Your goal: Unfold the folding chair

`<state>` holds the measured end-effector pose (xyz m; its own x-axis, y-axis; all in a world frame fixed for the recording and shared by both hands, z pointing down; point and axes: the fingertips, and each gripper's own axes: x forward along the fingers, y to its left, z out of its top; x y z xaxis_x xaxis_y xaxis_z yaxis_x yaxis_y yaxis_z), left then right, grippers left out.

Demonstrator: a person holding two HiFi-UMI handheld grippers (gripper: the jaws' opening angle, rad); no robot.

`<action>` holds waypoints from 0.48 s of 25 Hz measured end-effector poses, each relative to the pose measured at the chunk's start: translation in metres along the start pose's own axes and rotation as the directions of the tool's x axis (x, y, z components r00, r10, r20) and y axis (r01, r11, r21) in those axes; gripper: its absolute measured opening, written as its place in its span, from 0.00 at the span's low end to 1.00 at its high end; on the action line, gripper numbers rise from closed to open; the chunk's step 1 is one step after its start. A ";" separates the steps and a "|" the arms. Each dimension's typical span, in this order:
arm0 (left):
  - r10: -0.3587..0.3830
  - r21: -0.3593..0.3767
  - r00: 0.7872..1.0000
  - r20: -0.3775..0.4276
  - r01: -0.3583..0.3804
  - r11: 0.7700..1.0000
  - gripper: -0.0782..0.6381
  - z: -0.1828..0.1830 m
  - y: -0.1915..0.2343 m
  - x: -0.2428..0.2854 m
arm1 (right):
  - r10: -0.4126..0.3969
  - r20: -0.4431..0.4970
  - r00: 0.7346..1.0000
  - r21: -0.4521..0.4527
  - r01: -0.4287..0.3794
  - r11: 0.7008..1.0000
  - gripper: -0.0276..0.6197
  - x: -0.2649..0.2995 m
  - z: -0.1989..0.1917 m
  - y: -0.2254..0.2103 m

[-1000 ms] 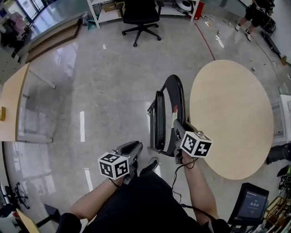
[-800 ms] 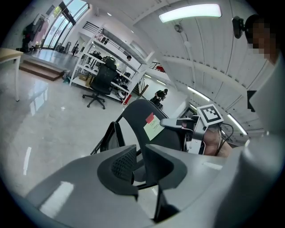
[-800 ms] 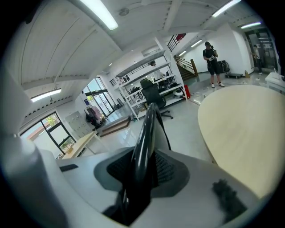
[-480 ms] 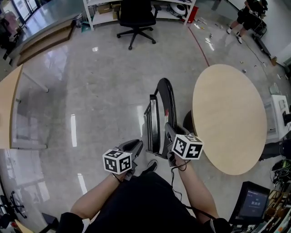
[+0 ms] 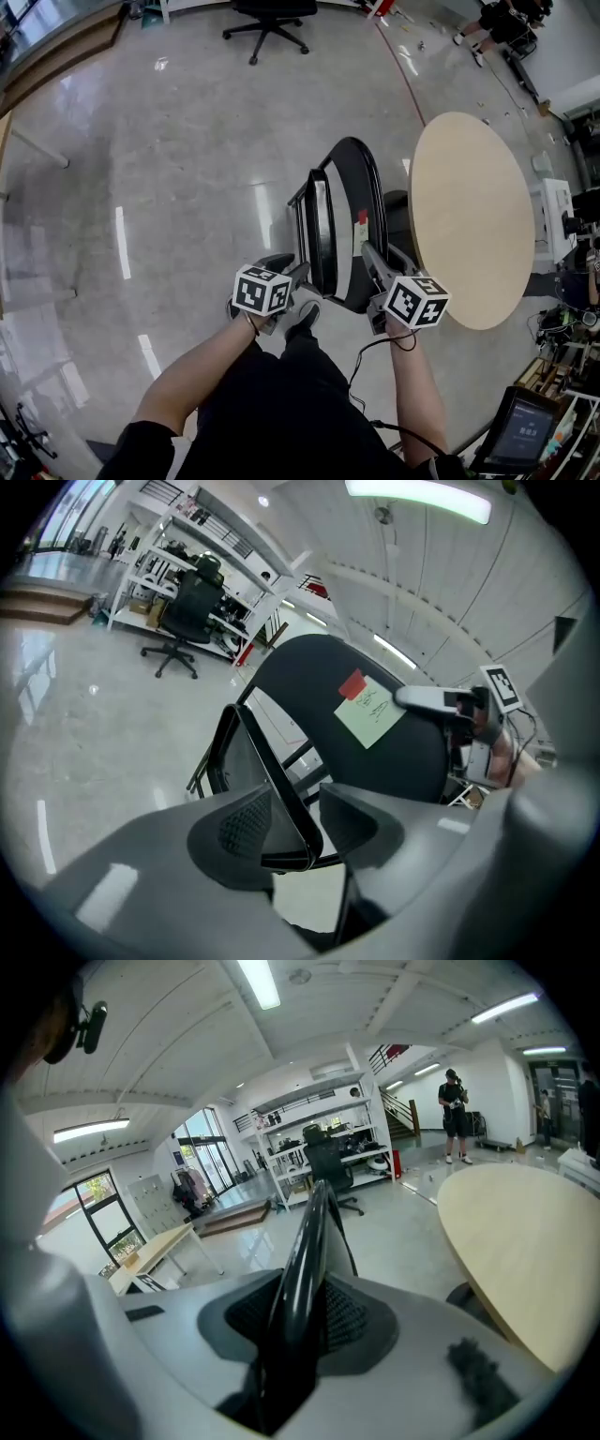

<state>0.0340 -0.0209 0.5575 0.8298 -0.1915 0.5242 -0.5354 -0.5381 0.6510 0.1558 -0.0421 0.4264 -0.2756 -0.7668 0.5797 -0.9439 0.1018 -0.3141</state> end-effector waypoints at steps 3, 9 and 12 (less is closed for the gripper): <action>0.021 -0.060 0.997 -0.071 -0.025 0.998 0.34 -0.009 0.004 0.039 | -0.015 -0.011 1.000 -0.011 0.015 1.000 0.22 -0.003 -0.001 0.000; 0.071 -0.097 0.987 -0.142 -0.085 0.992 0.48 -0.013 0.000 0.110 | -0.015 -0.016 1.000 -0.019 0.014 1.000 0.22 0.000 -0.004 0.013; 0.170 -0.076 0.969 -0.178 -0.186 0.980 0.51 -0.015 0.005 0.126 | -0.010 -0.015 1.000 -0.016 0.010 1.000 0.22 0.001 -0.005 0.016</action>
<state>0.1335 -0.0350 0.6347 0.6852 -0.1312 0.7164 -0.6907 -0.4289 0.5822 0.1400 -0.0380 0.4253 -0.2686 -0.7579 0.5945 -0.9494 0.1039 -0.2965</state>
